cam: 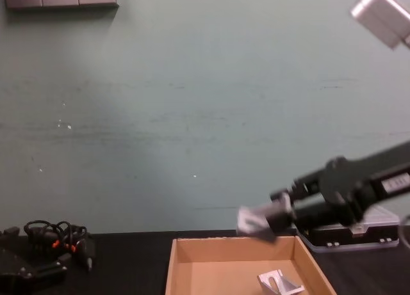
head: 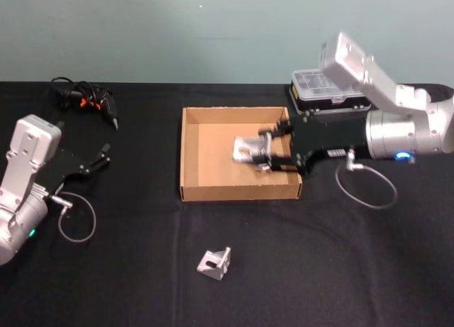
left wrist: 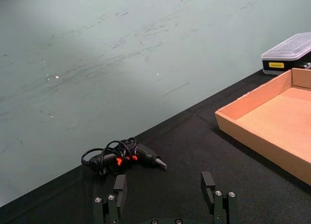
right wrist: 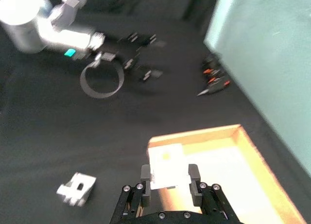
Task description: Use one hand to pick up the angle iron from the table and place it into the box.
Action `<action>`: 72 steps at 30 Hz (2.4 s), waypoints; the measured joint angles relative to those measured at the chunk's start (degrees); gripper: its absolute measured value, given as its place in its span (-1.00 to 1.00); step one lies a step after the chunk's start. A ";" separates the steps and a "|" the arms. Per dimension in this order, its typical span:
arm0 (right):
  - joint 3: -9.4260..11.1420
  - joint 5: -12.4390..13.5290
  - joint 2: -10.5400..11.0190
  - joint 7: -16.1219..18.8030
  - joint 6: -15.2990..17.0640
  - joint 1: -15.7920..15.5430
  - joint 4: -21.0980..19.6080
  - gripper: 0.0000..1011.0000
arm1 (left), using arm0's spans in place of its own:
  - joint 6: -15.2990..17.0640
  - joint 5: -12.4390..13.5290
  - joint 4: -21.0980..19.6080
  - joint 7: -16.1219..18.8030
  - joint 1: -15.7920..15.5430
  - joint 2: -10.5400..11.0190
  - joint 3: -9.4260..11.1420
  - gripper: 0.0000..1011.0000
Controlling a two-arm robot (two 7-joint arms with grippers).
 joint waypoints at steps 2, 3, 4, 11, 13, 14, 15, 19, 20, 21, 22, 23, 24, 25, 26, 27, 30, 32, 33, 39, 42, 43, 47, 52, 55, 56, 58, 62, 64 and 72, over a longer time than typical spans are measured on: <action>1.18 0.76 -1.24 -2.29 0.41 -0.32 0.11 -0.11 | 0.00 0.00 0.00 0.00 0.00 0.00 0.00 0.98; 1.44 0.90 -1.67 -2.92 0.55 -0.35 0.27 -0.11 | 0.00 0.00 0.00 0.00 0.00 -0.01 0.00 0.98; 1.62 0.98 -2.10 -3.46 0.67 -0.36 0.47 -0.11 | 0.00 0.00 0.00 0.00 0.00 0.00 0.00 0.98; 1.80 0.53 -6.93 -7.01 1.50 0.50 4.65 -0.11 | 0.00 0.00 0.00 0.00 0.00 0.00 0.00 0.98; 1.50 0.04 -8.68 -7.64 1.68 1.08 6.84 -0.11 | 0.00 0.00 0.00 0.00 0.00 0.00 0.00 0.98; 1.37 -0.15 -9.22 -7.76 1.74 1.27 7.53 -0.11 | 0.00 0.00 0.00 0.00 0.00 0.00 0.00 0.98; 1.27 -0.27 -9.66 -7.90 1.78 1.42 8.11 -0.11 | 0.00 0.00 0.00 0.00 0.00 0.00 0.00 0.98; 0.29 -1.56 -12.46 -8.26 2.24 2.51 12.43 -0.11 | 0.00 0.00 0.00 0.00 0.00 0.00 0.00 0.98; 0.12 -1.78 -12.84 -8.27 2.31 2.66 13.11 -0.11 | 0.00 0.00 0.00 0.00 0.00 0.00 0.00 0.98; -0.04 -2.02 -13.19 -8.29 2.42 2.79 13.72 -0.11 | 0.00 0.00 0.00 0.00 0.00 0.00 0.00 0.98; -0.17 -2.23 -13.51 -8.29 2.48 2.88 14.24 -0.11 | 0.00 0.00 0.00 0.00 0.00 0.00 0.00 0.98; -0.42 -2.60 -14.07 -8.25 2.60 3.07 15.29 -0.11 | 0.00 0.00 0.00 0.00 0.00 0.00 0.00 0.98; -0.57 -2.85 -14.28 -8.21 2.67 3.14 15.76 -0.11 | 0.00 0.00 0.00 0.00 0.00 0.00 0.00 0.98; -0.72 -3.03 -14.52 -8.14 2.72 3.22 16.15 -0.11 | 0.00 0.00 0.00 0.00 0.00 0.00 0.00 0.98; -1.02 -3.43 -14.91 -7.87 2.83 3.34 16.99 -0.11 | 0.00 0.00 0.00 0.00 0.00 0.00 0.00 0.98; -1.19 -3.63 -15.12 -7.71 2.86 3.37 17.47 -0.11 | 0.00 0.00 0.00 0.00 0.00 0.00 0.00 0.98; -1.62 -4.35 -15.72 -7.20 2.90 3.40 18.85 -0.11 | 0.00 0.00 0.00 0.00 0.00 0.00 0.00 0.98; -1.73 -4.69 -15.96 -7.04 2.90 3.38 19.56 -0.11 | 0.00 0.00 0.00 0.00 0.00 0.00 0.00 0.98; -1.79 -4.95 -16.19 -6.88 2.87 3.32 20.14 -0.11 | 0.00 0.00 0.00 0.00 0.00 0.00 0.00 0.98; -1.81 -5.89 -16.89 -6.40 2.72 3.03 21.90 -0.11 | 0.00 0.00 0.00 0.00 0.00 0.00 0.00 0.98; -1.88 -6.45 -17.18 -6.14 2.68 3.02 22.76 -0.11 | 0.00 0.00 0.00 0.00 0.00 0.00 0.00 0.98; -1.90 -6.56 -17.24 -6.02 2.66 3.02 22.95 -0.11 | 0.00 0.00 0.00 0.00 0.00 0.00 0.00 0.98; -1.91 -7.18 -17.48 -5.67 2.49 3.00 23.79 -0.11 | 0.00 0.00 0.00 0.00 0.00 0.00 0.00 0.98; -1.85 -7.90 -17.81 -5.37 2.33 3.08 24.89 -0.11 | 0.00 0.00 0.00 0.00 0.00 0.00 0.00 0.98; -1.78 -8.24 -17.97 -5.29 2.23 3.15 25.30 -0.11 | 0.00 0.00 0.00 0.00 0.00 0.00 0.00 0.98; -1.71 -8.43 -18.07 -5.23 2.16 3.16 25.53 -0.11 | 0.00 0.00 0.00 0.00 0.00 0.00 0.00 0.98; -1.61 -8.68 -18.20 -5.15 2.12 3.16 25.83 -0.11 | 0.00 0.00 0.00 0.00 0.00 0.00 0.00 0.98; -1.39 -9.04 -18.32 -5.08 2.09 3.16 26.06 0.04 | 0.00 0.00 0.00 0.00 0.00 0.00 0.00 0.98; -1.10 -9.13 -18.31 -5.06 1.93 3.12 26.05 0.19 | 0.00 0.00 0.00 0.00 0.00 0.00 0.00 0.98; 0.96 -8.70 -17.44 -5.90 1.16 1.80 23.75 0.66 | 0.00 0.00 0.00 0.00 0.00 0.00 0.00 0.98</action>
